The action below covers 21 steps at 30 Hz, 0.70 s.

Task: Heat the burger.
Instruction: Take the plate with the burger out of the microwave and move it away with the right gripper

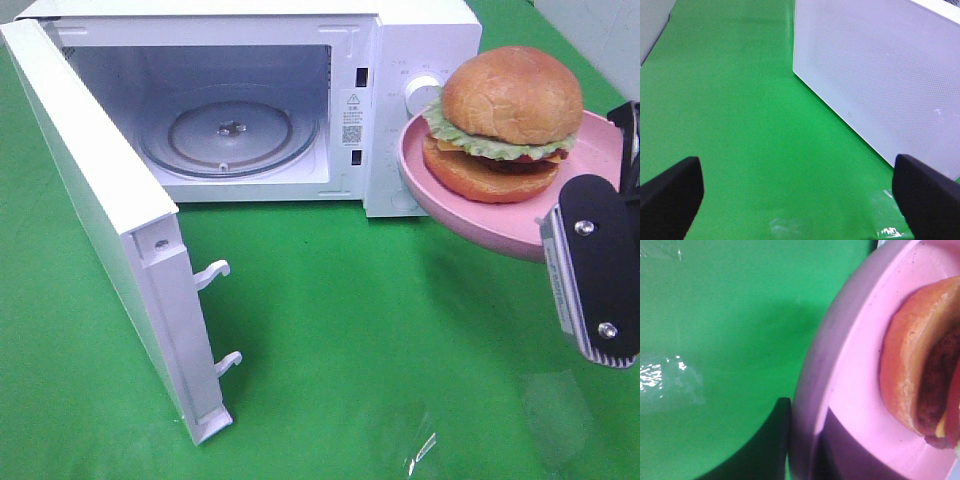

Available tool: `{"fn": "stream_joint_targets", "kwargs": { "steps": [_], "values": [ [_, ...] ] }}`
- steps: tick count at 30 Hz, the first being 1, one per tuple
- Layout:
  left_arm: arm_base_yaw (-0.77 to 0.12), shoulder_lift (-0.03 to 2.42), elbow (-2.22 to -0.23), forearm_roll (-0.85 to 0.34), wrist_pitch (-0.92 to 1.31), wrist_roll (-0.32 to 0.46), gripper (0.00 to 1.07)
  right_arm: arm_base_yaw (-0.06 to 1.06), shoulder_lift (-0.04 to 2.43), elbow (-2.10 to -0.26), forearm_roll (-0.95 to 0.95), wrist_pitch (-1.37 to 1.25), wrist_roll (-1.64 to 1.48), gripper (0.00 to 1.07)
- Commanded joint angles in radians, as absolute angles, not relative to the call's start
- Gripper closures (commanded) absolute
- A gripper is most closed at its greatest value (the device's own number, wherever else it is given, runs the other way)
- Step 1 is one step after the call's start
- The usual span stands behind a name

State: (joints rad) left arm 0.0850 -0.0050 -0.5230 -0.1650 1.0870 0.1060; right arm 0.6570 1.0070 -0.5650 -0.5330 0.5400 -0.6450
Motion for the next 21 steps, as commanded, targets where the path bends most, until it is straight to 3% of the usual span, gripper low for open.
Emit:
{"fn": "stream_joint_targets", "kwargs": {
  "steps": [1,8,21],
  "values": [
    [0.086,-0.011,-0.519,-0.171,1.073,0.108,0.13,0.655,0.990,-0.573,-0.627,0.567,-0.488,1.07],
    [0.086,-0.011,-0.519,-0.171,1.073,0.108,0.13,0.655,0.990,-0.573,-0.734,0.675,-0.256,1.07],
    [0.086,-0.011,-0.519,-0.171,1.073,0.108,0.13,0.655,0.990,-0.573,-0.745,0.886,0.012,1.07]
  ]
}}
